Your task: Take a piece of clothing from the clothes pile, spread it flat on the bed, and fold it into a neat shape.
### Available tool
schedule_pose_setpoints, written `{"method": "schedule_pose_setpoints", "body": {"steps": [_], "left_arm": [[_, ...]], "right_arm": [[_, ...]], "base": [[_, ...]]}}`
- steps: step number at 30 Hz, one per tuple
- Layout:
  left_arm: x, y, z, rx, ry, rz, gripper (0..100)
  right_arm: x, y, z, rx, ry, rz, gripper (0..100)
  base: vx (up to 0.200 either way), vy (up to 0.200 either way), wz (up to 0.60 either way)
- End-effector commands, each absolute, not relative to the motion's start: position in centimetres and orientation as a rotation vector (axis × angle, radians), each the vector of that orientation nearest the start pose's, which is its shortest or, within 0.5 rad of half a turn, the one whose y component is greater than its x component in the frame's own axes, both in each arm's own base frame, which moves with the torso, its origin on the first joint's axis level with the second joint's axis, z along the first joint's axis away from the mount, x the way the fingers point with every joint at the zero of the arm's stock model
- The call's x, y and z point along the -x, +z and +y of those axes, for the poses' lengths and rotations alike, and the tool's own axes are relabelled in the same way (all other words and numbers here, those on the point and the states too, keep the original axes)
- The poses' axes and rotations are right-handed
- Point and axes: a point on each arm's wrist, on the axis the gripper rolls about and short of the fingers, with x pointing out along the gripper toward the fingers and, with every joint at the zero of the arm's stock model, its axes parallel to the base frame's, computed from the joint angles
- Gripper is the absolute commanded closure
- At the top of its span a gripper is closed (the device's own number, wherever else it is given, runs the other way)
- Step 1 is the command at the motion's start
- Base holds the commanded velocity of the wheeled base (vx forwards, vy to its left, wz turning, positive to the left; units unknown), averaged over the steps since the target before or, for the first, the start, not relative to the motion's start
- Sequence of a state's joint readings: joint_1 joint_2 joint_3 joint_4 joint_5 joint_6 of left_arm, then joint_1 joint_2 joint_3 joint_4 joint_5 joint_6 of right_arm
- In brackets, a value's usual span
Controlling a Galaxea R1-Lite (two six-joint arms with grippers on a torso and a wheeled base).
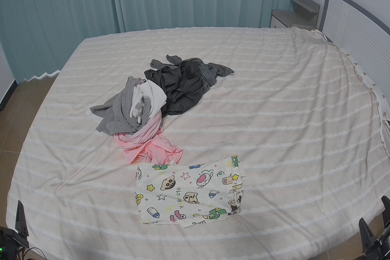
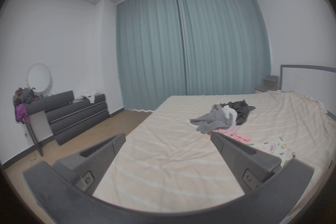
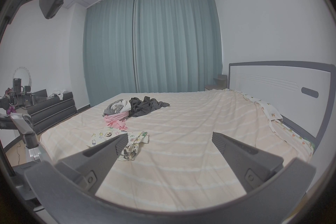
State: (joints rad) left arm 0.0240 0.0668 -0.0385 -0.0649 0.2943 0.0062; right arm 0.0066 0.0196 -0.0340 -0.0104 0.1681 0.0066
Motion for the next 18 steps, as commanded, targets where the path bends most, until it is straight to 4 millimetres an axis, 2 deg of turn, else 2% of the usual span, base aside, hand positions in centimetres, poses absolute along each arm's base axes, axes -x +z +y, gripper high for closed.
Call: {"method": "schedule_pose_setpoints", "body": {"steps": [1,11,18], "left_arm": [[2.33,7.59,-0.05,0.023,-0.031,0.006,0],[2.30,7.63,-0.05,-0.011,-0.028,-0.003,0],[2.30,7.63,-0.05,-0.011,-0.028,-0.003,0]], "right_arm": [[2.51,8.30,0.43,-0.029,0.185,-0.029,0],[2.38,8.37,0.47,-0.030,0.207,-0.071,0],[2.36,8.35,0.35,-0.065,0.153,-0.068,0]], "base": [[0.000,0.000,0.00],[0.000,0.000,0.00],[0.000,0.000,0.00]]}}
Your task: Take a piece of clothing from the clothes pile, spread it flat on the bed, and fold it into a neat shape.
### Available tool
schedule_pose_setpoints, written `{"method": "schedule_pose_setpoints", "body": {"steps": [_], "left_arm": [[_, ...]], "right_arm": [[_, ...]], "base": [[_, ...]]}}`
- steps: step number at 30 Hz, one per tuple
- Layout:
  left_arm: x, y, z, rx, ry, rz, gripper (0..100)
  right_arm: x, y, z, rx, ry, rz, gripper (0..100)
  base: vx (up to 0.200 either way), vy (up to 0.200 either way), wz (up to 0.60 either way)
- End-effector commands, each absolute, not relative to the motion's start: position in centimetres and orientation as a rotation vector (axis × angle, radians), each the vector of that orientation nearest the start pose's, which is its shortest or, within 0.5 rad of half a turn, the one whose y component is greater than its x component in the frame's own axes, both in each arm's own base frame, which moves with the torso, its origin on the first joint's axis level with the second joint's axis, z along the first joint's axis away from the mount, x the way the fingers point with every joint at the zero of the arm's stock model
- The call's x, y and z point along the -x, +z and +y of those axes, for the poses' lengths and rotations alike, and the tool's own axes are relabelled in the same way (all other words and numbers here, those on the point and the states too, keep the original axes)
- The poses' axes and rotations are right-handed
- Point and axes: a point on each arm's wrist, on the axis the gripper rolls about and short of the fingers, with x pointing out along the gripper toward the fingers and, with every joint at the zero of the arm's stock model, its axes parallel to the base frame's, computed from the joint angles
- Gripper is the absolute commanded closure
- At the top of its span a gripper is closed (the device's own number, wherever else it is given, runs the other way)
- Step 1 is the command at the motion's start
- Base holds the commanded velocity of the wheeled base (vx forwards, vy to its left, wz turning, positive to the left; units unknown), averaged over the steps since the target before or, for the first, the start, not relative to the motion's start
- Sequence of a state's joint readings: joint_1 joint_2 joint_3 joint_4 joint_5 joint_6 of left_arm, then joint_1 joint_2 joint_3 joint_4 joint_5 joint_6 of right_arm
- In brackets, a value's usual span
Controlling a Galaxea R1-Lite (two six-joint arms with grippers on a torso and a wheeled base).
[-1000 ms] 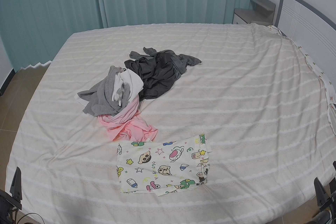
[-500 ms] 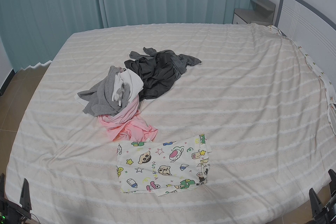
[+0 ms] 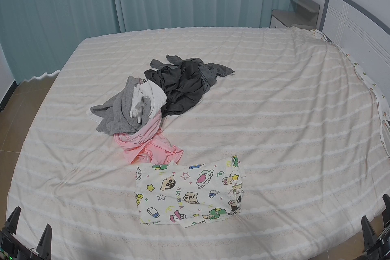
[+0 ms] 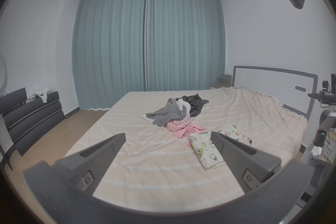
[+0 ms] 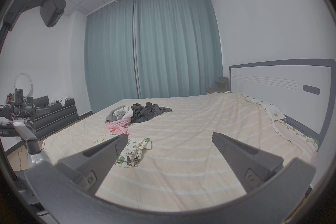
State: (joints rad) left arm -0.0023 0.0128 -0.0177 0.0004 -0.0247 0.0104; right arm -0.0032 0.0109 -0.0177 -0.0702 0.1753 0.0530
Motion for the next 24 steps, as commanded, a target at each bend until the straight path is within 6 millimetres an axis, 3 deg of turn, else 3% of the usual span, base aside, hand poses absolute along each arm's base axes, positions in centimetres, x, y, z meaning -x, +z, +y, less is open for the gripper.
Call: {"method": "schedule_pose_setpoints", "body": {"steps": [1,24], "left_arm": [[2.30,7.63,-0.05,-0.011,-0.028,-0.003,0],[2.30,7.63,-0.05,-0.011,-0.028,-0.003,0]], "right_arm": [[2.36,8.35,0.34,-0.071,0.150,-0.068,0],[2.36,8.35,0.34,-0.018,0.146,-0.069,0]], "base": [[0.000,0.000,0.00],[0.000,0.000,0.00]]}}
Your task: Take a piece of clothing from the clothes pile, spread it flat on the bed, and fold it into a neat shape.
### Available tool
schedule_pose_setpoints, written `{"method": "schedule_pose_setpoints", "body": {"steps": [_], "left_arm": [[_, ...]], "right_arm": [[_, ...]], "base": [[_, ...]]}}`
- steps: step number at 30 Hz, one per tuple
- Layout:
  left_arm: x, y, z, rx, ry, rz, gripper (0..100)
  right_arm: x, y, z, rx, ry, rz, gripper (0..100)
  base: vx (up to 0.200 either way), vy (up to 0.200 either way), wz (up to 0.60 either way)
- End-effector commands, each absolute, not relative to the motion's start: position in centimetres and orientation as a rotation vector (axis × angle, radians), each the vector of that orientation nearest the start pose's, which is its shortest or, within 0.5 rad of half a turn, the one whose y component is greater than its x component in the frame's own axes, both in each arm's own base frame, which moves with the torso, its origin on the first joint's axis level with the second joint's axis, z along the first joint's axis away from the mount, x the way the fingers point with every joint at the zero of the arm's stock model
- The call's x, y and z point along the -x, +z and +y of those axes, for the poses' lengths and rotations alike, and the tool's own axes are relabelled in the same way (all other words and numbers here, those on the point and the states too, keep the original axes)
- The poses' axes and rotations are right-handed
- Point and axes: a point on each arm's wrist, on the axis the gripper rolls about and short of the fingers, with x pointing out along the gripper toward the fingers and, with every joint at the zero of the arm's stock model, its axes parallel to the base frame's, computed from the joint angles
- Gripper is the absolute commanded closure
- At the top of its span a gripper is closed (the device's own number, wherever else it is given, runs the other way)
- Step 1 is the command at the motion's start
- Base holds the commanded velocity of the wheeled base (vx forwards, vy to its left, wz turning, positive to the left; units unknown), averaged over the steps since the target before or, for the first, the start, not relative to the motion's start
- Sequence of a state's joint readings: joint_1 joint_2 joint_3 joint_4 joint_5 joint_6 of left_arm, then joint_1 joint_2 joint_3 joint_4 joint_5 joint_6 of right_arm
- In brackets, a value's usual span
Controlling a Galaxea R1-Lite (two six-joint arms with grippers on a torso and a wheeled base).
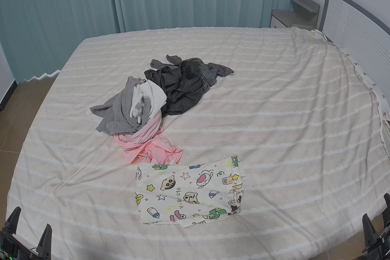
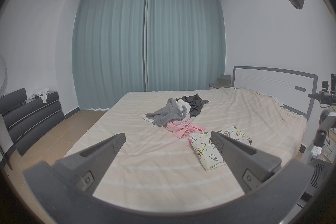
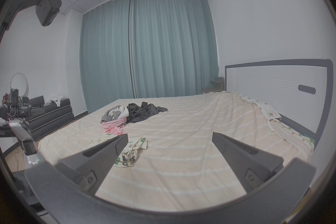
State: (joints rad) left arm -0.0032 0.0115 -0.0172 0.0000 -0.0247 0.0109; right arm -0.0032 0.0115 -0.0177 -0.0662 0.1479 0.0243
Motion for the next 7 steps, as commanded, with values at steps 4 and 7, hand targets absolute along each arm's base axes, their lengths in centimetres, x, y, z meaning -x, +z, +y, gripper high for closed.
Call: {"method": "schedule_pose_setpoints", "body": {"steps": [4,7], "left_arm": [[2.30,7.63,-0.05,-0.011,-0.028,-0.003,0],[2.30,7.63,-0.05,-0.011,-0.028,-0.003,0]], "right_arm": [[2.37,8.35,0.35,-0.028,0.153,-0.068,0],[2.37,8.35,0.36,-0.053,0.155,-0.066,0]], "base": [[0.000,0.000,0.00],[0.000,0.000,0.00]]}}
